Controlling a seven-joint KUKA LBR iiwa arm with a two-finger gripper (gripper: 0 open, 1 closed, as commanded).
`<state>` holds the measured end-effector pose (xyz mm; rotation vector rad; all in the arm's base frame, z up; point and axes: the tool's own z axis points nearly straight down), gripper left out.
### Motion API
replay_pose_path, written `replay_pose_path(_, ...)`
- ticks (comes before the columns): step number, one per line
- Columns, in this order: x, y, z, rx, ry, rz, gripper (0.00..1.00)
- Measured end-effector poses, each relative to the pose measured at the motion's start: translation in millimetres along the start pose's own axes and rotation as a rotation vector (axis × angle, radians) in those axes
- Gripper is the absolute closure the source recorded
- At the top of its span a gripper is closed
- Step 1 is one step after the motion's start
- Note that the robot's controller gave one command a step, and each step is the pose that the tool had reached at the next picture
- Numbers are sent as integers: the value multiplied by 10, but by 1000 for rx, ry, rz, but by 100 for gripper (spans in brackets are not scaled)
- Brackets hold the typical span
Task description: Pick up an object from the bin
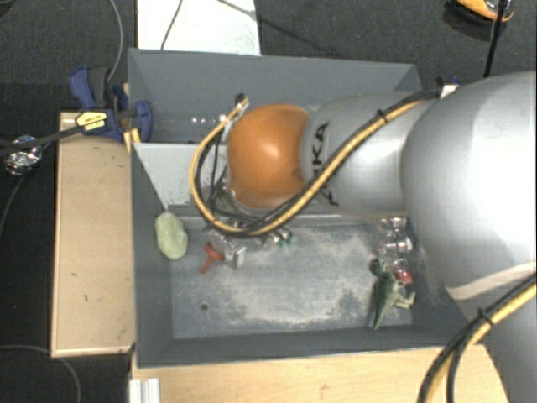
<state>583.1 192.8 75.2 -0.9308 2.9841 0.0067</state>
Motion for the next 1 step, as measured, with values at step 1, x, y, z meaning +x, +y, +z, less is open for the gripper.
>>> replay_pose_path(1,-42,-9,14,1,-4,-11,100)
